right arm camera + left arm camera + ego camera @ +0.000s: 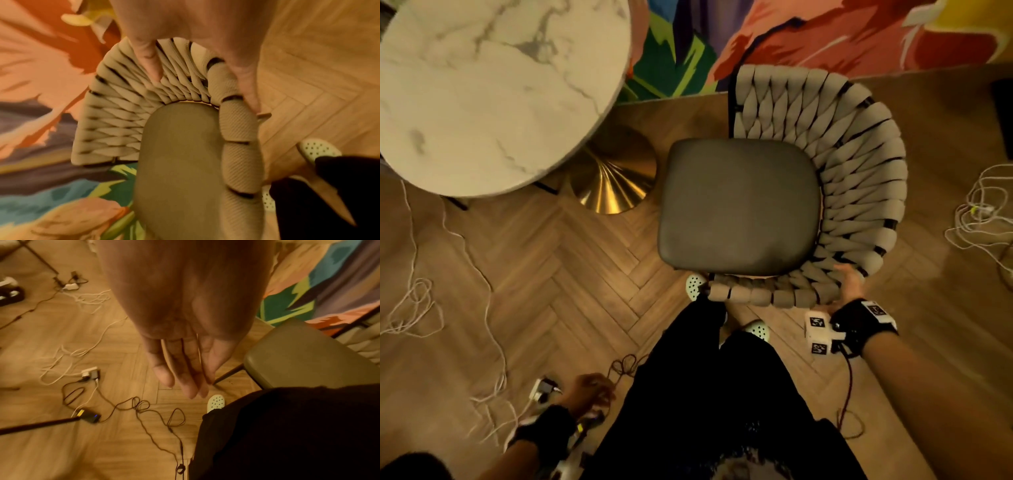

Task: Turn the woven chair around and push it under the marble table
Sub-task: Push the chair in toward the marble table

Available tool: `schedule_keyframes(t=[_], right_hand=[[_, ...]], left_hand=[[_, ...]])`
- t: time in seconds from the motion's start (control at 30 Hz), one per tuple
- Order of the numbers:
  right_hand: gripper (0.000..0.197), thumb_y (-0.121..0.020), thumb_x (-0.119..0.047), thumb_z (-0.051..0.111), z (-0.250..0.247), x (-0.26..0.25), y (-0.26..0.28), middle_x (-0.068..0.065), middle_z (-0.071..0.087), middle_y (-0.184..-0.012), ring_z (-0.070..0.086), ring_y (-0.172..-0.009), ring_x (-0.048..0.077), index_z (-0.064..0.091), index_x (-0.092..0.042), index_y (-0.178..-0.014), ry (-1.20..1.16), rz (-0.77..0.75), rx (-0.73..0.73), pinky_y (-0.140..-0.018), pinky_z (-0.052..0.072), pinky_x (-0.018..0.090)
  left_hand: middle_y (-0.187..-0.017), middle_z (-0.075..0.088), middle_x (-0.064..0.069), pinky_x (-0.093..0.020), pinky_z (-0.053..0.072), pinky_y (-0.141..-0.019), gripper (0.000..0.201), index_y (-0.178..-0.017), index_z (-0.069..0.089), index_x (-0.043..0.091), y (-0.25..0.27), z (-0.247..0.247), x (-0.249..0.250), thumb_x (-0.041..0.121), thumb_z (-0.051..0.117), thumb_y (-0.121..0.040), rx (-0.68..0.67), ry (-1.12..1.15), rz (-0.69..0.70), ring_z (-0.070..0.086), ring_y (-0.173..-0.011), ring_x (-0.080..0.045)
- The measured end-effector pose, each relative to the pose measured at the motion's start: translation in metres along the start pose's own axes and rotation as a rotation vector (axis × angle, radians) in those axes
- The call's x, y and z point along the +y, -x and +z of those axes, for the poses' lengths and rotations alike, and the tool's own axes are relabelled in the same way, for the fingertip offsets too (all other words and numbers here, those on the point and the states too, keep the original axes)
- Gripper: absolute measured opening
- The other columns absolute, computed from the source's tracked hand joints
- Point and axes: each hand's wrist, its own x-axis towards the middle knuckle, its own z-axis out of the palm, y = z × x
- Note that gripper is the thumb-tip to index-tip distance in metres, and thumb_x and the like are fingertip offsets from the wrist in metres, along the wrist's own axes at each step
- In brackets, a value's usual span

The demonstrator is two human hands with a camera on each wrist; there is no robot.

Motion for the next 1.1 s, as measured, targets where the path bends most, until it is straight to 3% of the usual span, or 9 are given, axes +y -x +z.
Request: schedule_keyframes(t=[0.07,0.2,0.27,0.37,0.47,0.63,0.73,0.93,1.1], right_hand=[[0.022,-0.086,-0.037,0.047,0.014,-0.005,0.005,0.007,0.060,-0.092,0.055,-0.085,0.027,0.055,-0.018,-0.094,0.031,-0.025,0.021,-0.094,0.038,0.046],[0.024,-0.091,-0.032,0.041,0.035,-0.014,0.009,0.005,0.070,-0.056,0.056,-0.072,0.025,0.058,-0.017,-0.082,-0.026,-0.021,0.028,-0.067,0.043,0.036],[0.025,-0.088,-0.035,0.044,0.051,-0.023,0.003,0.008,0.070,-0.074,0.058,-0.076,0.028,0.061,-0.017,-0.086,-0.036,-0.024,0.033,-0.063,0.044,0.036],[0.032,-0.080,-0.040,0.051,0.075,-0.040,-0.007,0.008,0.064,-0.095,0.059,-0.081,0.029,0.061,-0.019,-0.103,-0.045,-0.011,0.088,-0.066,0.048,0.037],[0.045,-0.071,-0.042,0.057,0.101,-0.063,-0.013,0.008,0.063,-0.107,0.060,-0.091,0.030,0.060,-0.021,-0.111,-0.039,0.000,0.117,-0.085,0.050,0.044],[0.041,-0.074,-0.037,0.059,0.137,-0.116,-0.025,0.008,0.057,-0.098,0.055,-0.088,0.032,0.054,-0.021,-0.111,0.038,-0.023,0.144,-0.084,0.049,0.051],[0.020,-0.079,-0.034,0.057,0.155,-0.144,-0.026,0.008,0.055,-0.095,0.055,-0.085,0.030,0.055,-0.022,-0.096,0.062,-0.060,0.122,-0.087,0.049,0.052],[0.040,-0.077,-0.034,0.061,0.189,-0.187,-0.047,0.007,0.057,-0.102,0.057,-0.097,0.031,0.052,-0.024,-0.115,0.155,-0.117,0.133,-0.095,0.048,0.052],[0.009,-0.085,-0.022,0.060,0.213,-0.221,-0.053,0.002,0.059,-0.094,0.057,-0.086,0.019,0.057,-0.022,-0.093,0.242,-0.199,0.046,-0.099,0.047,0.046]], left_hand=[[-0.045,0.063,-0.003,-0.015,0.040,-0.034,0.025,-0.071,0.057,0.000,-0.001,-0.002,-0.004,-0.008,0.044,-0.090,-0.002,0.015,-0.024,0.056,-0.031,-0.004],[-0.047,0.057,-0.014,-0.015,0.041,-0.028,0.009,-0.067,0.058,-0.002,0.000,-0.009,0.009,-0.004,0.059,-0.076,-0.091,-0.066,-0.015,0.057,-0.029,-0.010],[-0.048,0.060,-0.004,-0.011,0.041,-0.031,0.016,-0.069,0.058,0.004,-0.012,-0.017,0.021,-0.005,0.056,-0.082,-0.074,-0.017,-0.071,0.055,-0.030,0.000],[-0.039,0.063,0.001,-0.013,0.038,-0.034,0.017,-0.072,0.060,0.001,-0.034,-0.031,0.054,-0.002,0.051,-0.086,-0.139,-0.012,-0.056,0.054,-0.031,-0.001],[-0.037,0.060,0.001,-0.014,0.038,-0.034,0.030,-0.065,0.061,0.002,-0.053,-0.051,0.107,-0.007,0.046,-0.089,-0.103,-0.019,-0.002,0.053,-0.029,-0.005],[-0.051,0.066,-0.001,-0.016,0.040,-0.042,0.028,-0.071,0.063,0.006,-0.078,-0.095,0.182,-0.001,0.045,-0.092,-0.099,0.033,0.092,0.058,-0.037,-0.006],[-0.058,0.068,-0.002,-0.020,0.041,-0.049,0.029,-0.074,0.065,0.006,-0.087,-0.121,0.204,0.001,0.044,-0.093,-0.108,0.067,0.107,0.060,-0.045,-0.011],[-0.063,0.068,-0.008,-0.023,0.040,-0.054,0.024,-0.080,0.065,0.002,-0.097,-0.150,0.210,0.006,0.045,-0.093,-0.089,0.131,0.045,0.058,-0.053,-0.019],[-0.058,0.071,-0.007,-0.025,0.040,-0.056,0.021,-0.082,0.067,0.001,-0.101,-0.160,0.205,0.009,0.050,-0.092,-0.082,0.139,-0.031,0.059,-0.055,-0.022]])
